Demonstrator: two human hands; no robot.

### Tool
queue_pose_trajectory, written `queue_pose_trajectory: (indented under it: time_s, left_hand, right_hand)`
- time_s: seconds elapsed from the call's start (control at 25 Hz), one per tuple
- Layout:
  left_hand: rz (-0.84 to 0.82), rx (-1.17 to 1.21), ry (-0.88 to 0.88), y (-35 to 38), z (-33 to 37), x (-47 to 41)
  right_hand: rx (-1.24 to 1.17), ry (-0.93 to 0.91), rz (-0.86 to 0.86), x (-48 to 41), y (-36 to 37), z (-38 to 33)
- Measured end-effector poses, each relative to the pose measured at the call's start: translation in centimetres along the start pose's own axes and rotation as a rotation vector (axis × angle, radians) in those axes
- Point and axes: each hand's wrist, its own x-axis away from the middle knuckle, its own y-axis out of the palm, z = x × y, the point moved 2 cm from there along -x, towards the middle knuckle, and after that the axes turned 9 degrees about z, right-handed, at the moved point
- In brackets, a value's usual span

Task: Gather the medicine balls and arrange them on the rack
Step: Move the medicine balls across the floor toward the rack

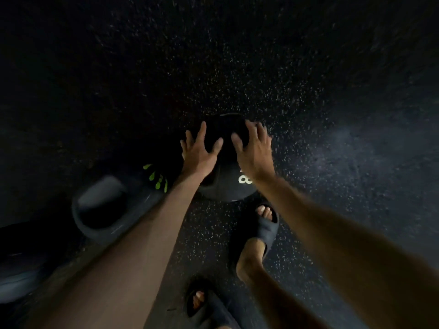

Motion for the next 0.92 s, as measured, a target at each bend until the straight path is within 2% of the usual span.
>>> queue_pose_trajectory:
  time_s: [0.12,0.2,0.32,0.48,0.56,0.72,0.84,0.92]
  left_hand:
    - [0.094,0.009,-0.063,-1.4,3.1,-4.5]
    - [0.133,-0.022,-0.029,-1.9,4.1,-5.4]
    - [0.138,-0.041,0.127,-2.4,3.8,-3.6]
    - [0.138,-0.017,0.125,-4.4,3.0,-4.7]
    - [0.139,-0.038,0.079,-5.2,4.2,-7.5]
    - [0.135,-0.037,-0.087,-6.2,7.5,-13.7]
    - [0.125,0.023,-0.151,-7.0,9.5,-18.4]
    - [0.185,0.039,-0.165,-7.4,10.6,-21.2]
  right_hand:
    - [0.021,-0.179,-0.001,1.3,-0.6,1.0]
    - [0.047,-0.182,-0.024,-0.4,-0.5,0.5]
    - [0.090,-0.170,-0.112,-6.3,-0.1,-2.4]
    - [0.159,-0.104,-0.280,-15.9,-0.1,-7.0]
    - [0.124,-0.120,-0.221,-17.2,-0.4,-8.2]
    - [0.148,-0.265,-0.067,-12.9,-0.8,-6.4]
    - [0.171,-0.295,-0.030,-13.8,-0.6,-5.7]
    - [0.150,-0.284,-0.034,-16.9,-0.1,-6.9]
